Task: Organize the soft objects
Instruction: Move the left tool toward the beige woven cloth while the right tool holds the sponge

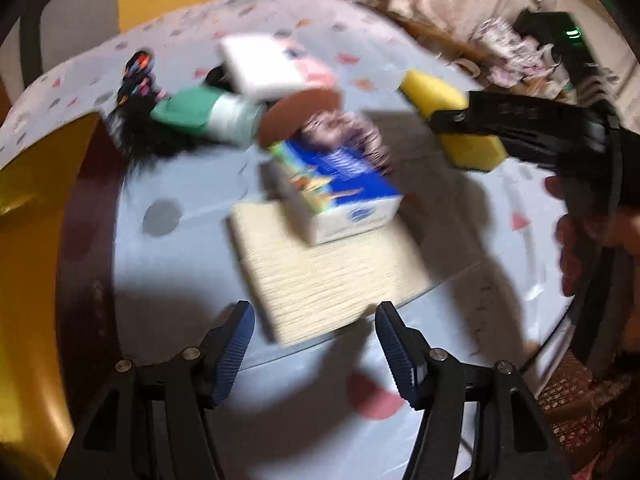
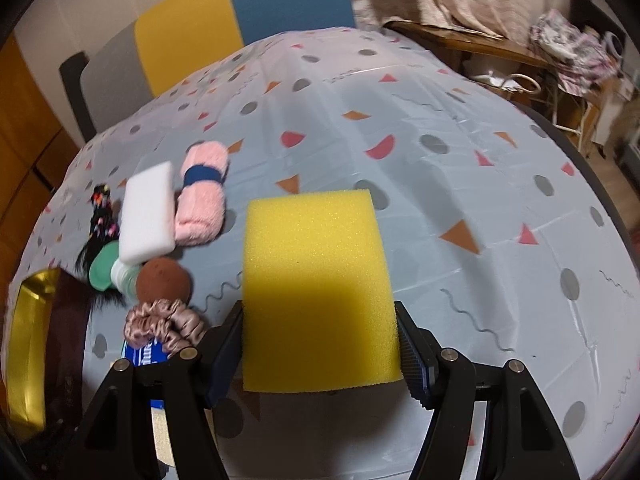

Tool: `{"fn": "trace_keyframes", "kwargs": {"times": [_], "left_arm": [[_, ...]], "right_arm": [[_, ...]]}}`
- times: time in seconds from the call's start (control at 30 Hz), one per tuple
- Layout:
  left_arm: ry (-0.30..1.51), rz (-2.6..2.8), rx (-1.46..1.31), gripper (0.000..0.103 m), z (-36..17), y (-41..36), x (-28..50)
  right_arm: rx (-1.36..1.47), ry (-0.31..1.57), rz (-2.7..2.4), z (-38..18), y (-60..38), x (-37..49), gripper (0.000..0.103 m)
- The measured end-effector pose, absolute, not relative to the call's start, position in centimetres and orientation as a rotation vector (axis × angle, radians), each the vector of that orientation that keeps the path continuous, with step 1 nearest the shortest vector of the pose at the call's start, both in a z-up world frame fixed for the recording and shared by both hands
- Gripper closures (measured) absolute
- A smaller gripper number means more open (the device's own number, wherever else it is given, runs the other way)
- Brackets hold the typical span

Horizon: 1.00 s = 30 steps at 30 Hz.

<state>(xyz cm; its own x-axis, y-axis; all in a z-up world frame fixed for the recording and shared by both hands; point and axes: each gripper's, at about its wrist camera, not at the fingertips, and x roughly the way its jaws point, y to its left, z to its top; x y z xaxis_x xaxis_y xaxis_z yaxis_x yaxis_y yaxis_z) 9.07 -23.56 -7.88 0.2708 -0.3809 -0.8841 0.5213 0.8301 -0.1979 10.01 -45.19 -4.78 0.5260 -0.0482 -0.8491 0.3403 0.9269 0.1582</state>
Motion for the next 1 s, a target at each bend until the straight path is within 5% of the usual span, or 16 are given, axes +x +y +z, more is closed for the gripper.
{"fn": "trace_keyframes", "kwargs": {"times": [0.23, 0.47, 0.6, 1.0], "left_arm": [[1.091, -0.948, 0.128, 0.04, -6.3, -24.7, 3.9], [1.042, -0.651, 0.164, 0.039, -5.9, -23.0, 7.3], [1.05, -0.631, 0.277, 0.022, -6.7, -24.8, 9.2], [1.105, -0.729, 0.407, 0.022, -9.0, -29.1, 9.9]], "right_arm": [[0.362, 0.969, -0.272, -4.2, -46.5, 9.5, 0.034], [0.413, 0.94, -0.289, -3.8, -47.6, 9.0, 0.033], [0.412, 0.946, -0.281, -3.9, -47.4, 9.1, 0.033], [0.426, 0.954, -0.266, -4.1, -47.4, 9.3, 0.032]]}}
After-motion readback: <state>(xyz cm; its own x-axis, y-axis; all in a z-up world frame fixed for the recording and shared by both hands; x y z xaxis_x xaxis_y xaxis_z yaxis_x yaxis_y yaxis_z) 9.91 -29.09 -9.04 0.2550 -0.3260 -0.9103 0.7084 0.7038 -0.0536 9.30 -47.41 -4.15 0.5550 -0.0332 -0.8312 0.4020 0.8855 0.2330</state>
